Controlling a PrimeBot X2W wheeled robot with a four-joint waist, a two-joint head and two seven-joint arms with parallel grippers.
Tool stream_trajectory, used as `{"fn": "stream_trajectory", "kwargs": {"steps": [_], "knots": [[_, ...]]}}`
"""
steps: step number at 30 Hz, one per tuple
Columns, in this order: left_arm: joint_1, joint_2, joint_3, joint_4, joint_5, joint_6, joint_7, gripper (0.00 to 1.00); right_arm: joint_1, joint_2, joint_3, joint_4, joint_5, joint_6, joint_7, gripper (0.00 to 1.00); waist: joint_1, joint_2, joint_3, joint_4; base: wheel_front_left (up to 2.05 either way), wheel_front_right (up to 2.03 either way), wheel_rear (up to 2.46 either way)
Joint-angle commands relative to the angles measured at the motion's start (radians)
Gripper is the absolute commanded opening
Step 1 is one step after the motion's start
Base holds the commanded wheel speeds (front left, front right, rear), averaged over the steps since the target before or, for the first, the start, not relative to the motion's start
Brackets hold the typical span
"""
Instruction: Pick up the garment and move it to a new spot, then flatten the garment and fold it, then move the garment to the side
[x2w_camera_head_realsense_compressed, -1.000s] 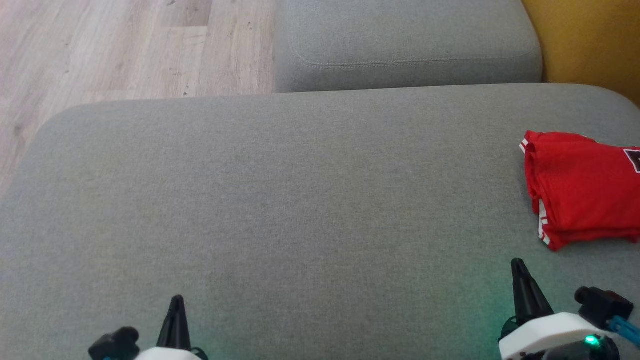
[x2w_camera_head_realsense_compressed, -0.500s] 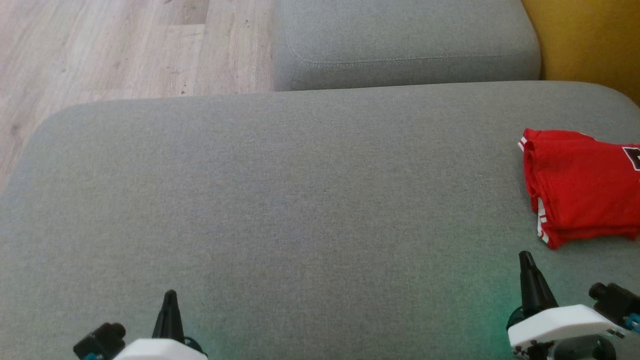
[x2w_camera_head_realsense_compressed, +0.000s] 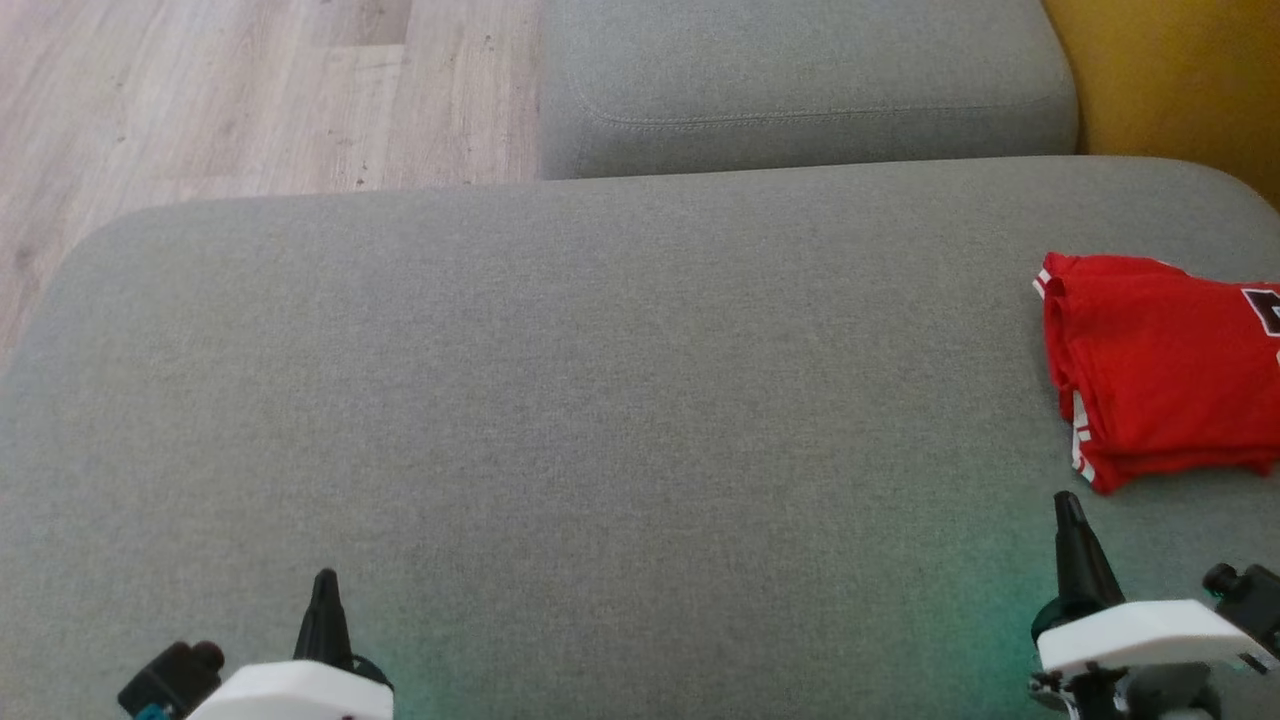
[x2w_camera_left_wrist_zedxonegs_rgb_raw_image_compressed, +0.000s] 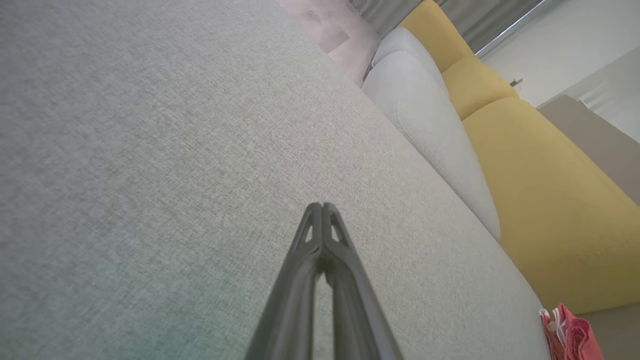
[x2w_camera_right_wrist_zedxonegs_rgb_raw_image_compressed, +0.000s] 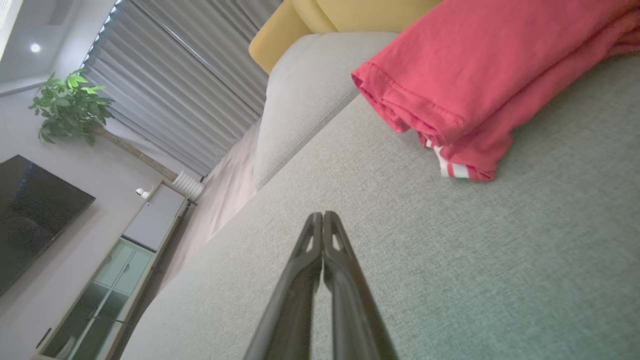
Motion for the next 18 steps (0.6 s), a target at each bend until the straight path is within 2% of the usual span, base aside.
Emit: {"fn": "stream_trajectory", "kwargs": {"steps": [1,18], "knots": [[-0.061,0.0,0.038,-0.034,-0.019,-0.011,0.006,0.0,-0.062,-0.009,0.001,-0.03,0.028,0.003,0.004,0.0,0.0,0.0,0.0,0.0,0.0,0.0,0.0],[-0.083,-0.027,0.119,-0.041,-0.163,-0.055,0.055,0.0,-0.091,-0.01,-0.016,-0.027,0.237,0.004,0.032,0.0,0.0,0.0,0.007,-0.008,0.0,0.0,0.0]]}}
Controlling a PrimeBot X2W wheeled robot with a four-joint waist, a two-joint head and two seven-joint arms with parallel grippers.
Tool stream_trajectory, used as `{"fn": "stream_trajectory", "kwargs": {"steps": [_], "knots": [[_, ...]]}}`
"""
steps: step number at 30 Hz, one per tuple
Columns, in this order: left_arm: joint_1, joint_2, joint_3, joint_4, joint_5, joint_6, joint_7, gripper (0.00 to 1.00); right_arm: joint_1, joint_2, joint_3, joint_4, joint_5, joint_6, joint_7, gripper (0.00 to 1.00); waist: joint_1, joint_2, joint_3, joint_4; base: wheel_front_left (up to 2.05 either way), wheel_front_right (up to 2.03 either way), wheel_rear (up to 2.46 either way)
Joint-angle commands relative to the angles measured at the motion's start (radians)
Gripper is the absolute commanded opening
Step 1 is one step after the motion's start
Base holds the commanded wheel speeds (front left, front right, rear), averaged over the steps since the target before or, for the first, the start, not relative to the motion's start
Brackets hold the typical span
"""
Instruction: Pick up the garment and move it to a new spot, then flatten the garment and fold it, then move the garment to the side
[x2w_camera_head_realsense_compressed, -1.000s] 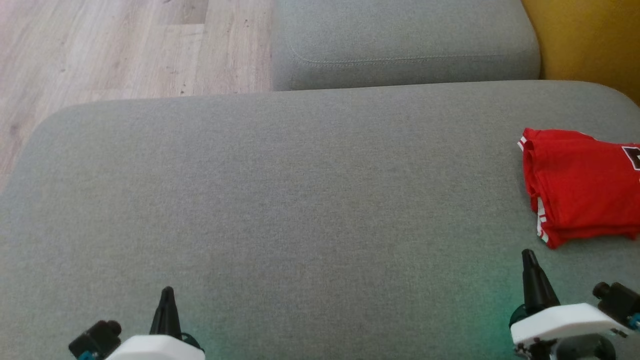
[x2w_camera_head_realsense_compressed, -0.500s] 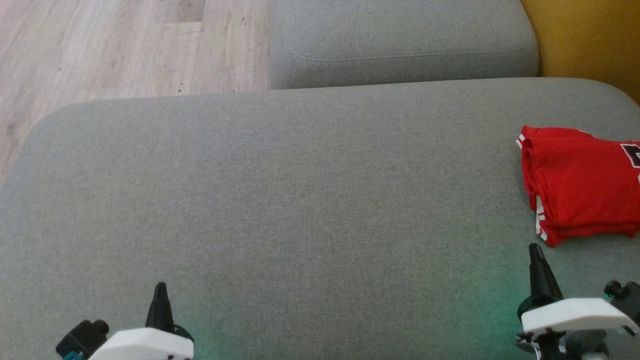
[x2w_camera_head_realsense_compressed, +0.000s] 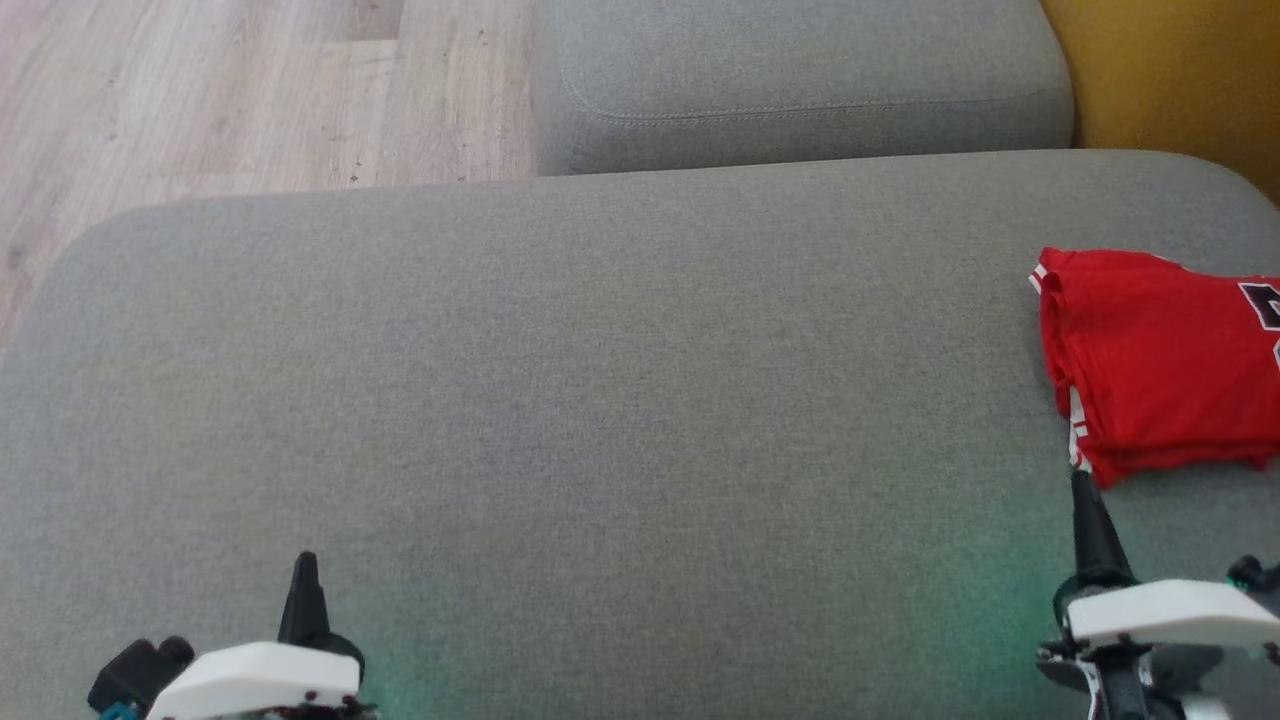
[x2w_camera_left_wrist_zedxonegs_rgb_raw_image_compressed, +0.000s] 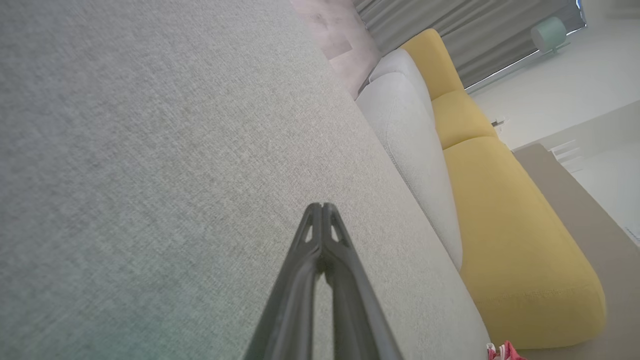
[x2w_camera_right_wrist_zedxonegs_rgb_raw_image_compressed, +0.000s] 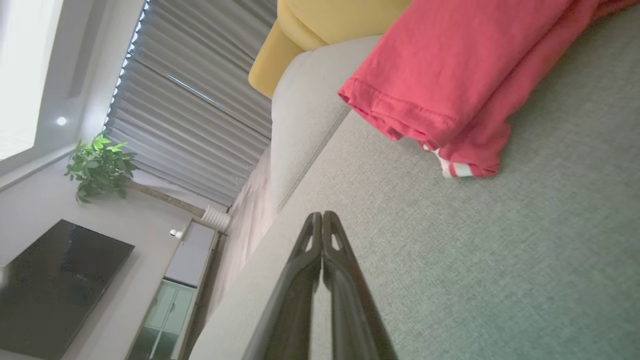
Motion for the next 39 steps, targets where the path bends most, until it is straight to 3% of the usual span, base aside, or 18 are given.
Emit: {"fn": "stream_trajectory", "kwargs": {"steps": [1,39], "knots": [[-0.063,-0.002,0.041,-0.035,-0.028,-0.014,0.008,0.0,-0.059,-0.01,0.007,-0.031,0.041,0.004,0.006,0.0,0.0,0.0,0.001,-0.001,0.0,0.0,0.0],[-0.109,-0.06,0.209,-0.049,-0.323,-0.104,0.11,0.0,-0.119,-0.011,-0.03,-0.026,0.469,0.006,0.066,0.0,0.0,0.0,0.015,-0.016,0.0,0.0,0.0]]}}
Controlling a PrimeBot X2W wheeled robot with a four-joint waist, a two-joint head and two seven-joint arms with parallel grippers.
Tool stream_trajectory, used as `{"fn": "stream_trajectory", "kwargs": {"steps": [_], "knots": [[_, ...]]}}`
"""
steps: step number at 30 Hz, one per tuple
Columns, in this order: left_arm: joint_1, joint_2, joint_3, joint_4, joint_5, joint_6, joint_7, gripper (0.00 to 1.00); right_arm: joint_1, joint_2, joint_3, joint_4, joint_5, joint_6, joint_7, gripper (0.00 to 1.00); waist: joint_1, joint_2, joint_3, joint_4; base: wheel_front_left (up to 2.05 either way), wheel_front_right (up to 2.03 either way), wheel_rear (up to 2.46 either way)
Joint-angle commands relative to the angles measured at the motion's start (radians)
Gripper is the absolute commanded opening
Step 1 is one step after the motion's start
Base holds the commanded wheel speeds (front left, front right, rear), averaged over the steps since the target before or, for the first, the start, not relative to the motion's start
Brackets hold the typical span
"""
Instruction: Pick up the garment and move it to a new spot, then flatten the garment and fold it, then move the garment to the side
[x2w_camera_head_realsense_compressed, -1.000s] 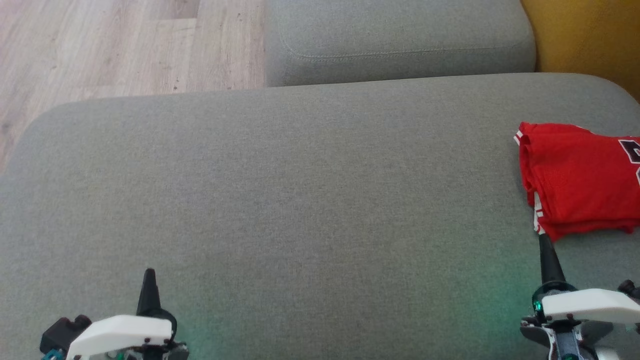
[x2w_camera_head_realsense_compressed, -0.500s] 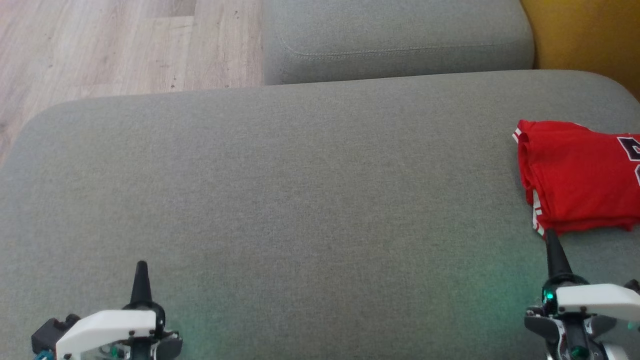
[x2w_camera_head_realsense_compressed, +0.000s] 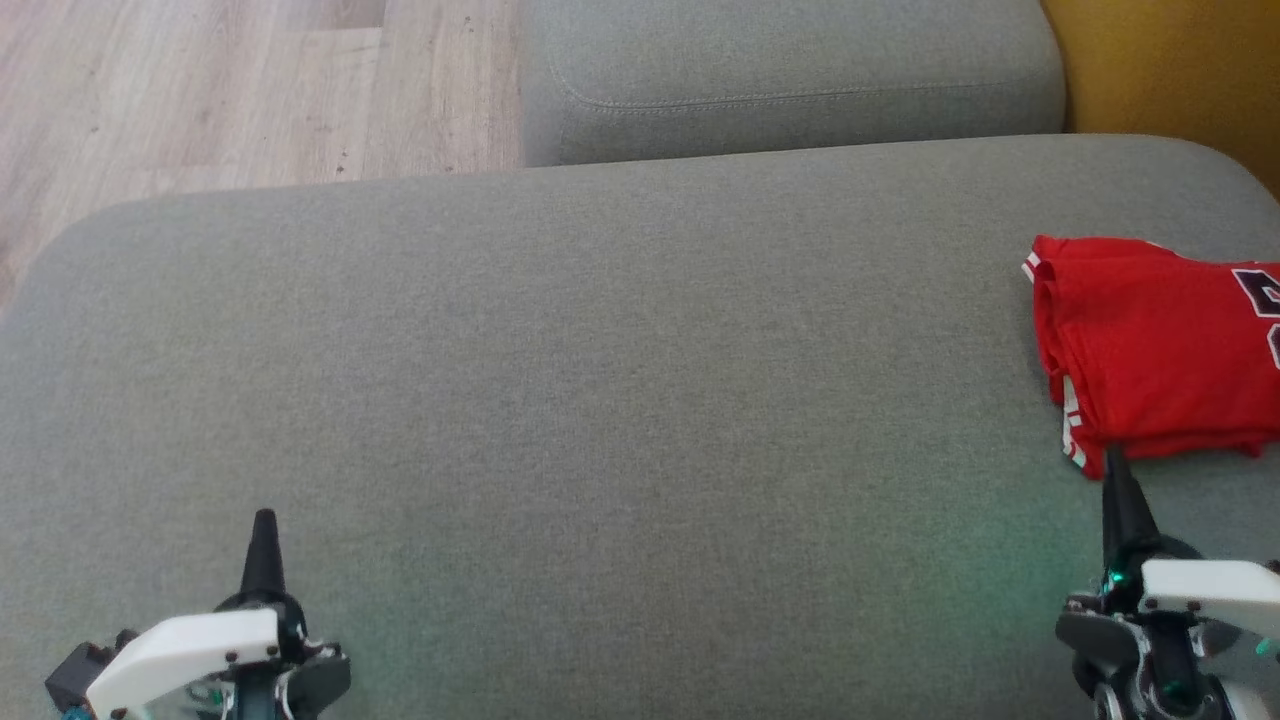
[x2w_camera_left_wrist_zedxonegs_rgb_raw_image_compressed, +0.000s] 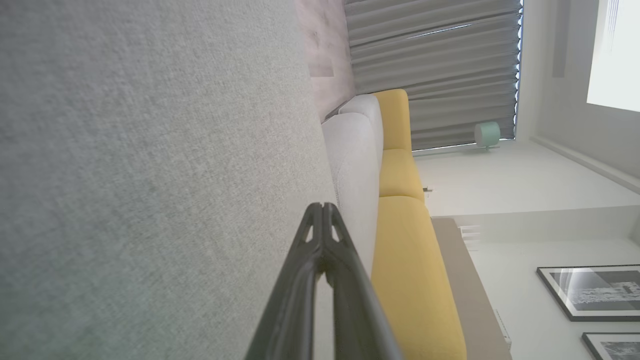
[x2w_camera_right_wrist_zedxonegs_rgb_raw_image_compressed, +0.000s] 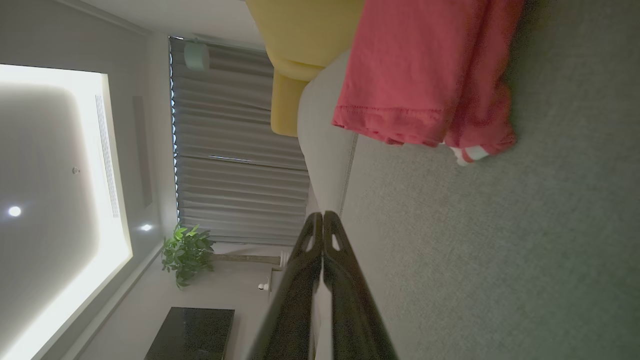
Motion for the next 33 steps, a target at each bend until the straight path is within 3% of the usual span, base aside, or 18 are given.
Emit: {"fn": "stream_trajectory", "kwargs": {"steps": [1,15,33], "knots": [[-0.058,-0.001,0.046,-0.036,-0.022,-0.01,0.012,0.0,-0.067,-0.011,0.013,-0.03,0.033,0.006,0.009,0.0,0.0,0.0,0.0,-0.001,0.0,0.0,0.0],[-0.074,-0.02,0.104,-0.041,-0.124,-0.041,0.047,0.0,-0.088,-0.011,0.0,-0.029,0.18,0.007,0.03,0.0,0.0,0.0,0.005,-0.006,0.0,0.0,0.0],[-0.074,-0.021,0.105,-0.041,-0.123,-0.041,0.048,0.0,-0.088,-0.01,-0.002,-0.028,0.179,0.007,0.032,0.0,0.0,0.0,0.005,-0.006,0.0,0.0,0.0]]}}
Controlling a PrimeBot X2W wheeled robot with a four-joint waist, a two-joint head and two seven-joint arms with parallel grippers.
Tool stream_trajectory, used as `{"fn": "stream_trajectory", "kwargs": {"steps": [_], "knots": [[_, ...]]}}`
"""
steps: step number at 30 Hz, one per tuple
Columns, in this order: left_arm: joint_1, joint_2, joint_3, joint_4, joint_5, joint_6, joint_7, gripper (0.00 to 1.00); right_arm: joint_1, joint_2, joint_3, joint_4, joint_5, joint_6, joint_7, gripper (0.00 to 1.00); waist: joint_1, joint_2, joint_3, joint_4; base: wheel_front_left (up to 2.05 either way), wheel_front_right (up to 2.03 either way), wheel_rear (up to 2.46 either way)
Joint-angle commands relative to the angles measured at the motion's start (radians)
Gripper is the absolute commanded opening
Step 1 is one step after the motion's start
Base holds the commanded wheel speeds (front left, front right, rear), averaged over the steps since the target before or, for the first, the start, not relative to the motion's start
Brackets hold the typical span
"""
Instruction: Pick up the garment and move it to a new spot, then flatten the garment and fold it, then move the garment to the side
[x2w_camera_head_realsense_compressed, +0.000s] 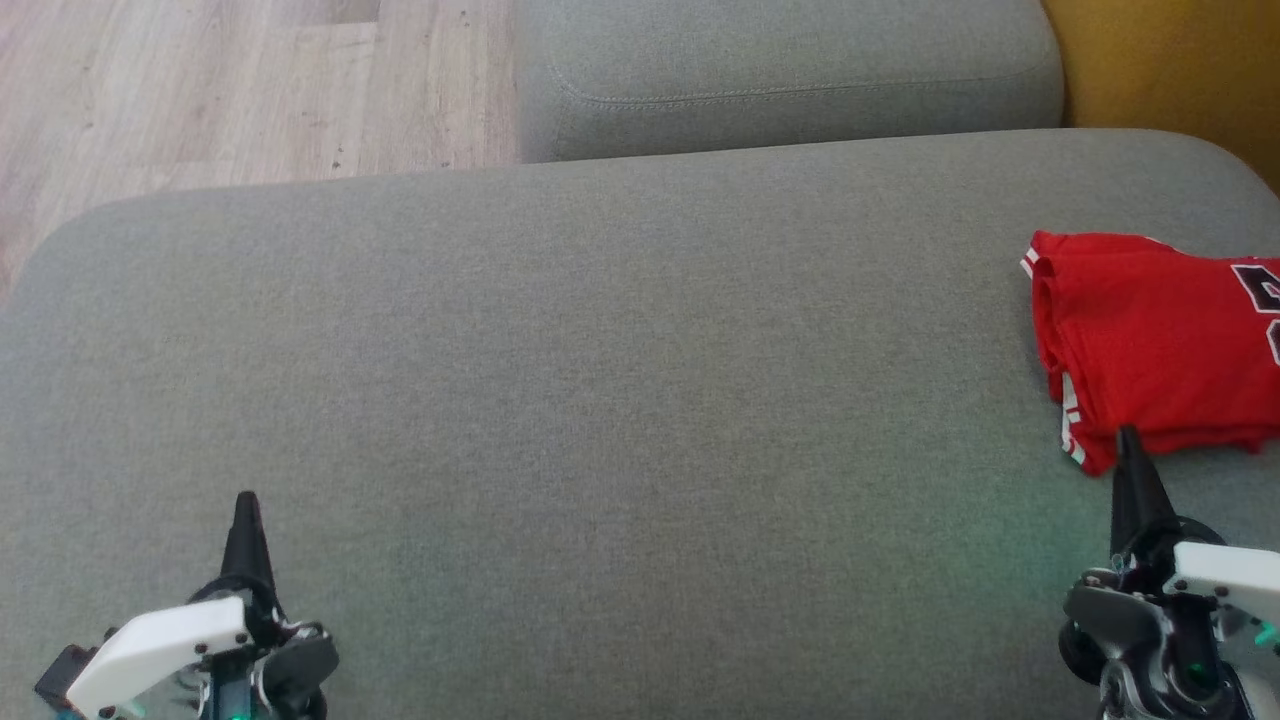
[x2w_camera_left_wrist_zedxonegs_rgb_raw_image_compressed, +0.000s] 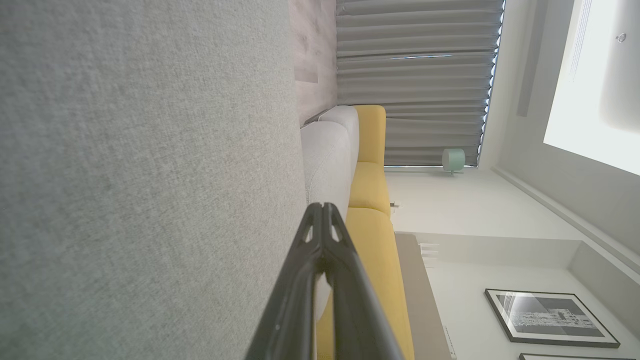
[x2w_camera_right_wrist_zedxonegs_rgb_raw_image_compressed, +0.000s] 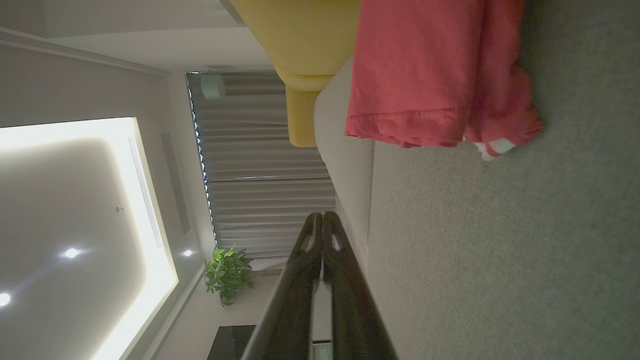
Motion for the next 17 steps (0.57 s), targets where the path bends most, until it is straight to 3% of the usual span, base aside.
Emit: {"fn": "stream_trajectory", "kwargs": {"steps": [1,17], "knots": [[-0.049,0.005,0.039,-0.036,-0.007,-0.007,0.005,0.0,-0.055,-0.01,0.02,-0.031,0.008,0.007,0.007,0.0,0.0,0.0,0.0,0.0,0.0,0.0,0.0],[-0.049,0.004,0.04,-0.036,-0.006,-0.007,0.006,0.0,-0.055,-0.009,0.018,-0.031,0.006,0.007,0.009,0.0,0.0,0.0,0.0,0.0,0.0,0.0,0.0]]}}
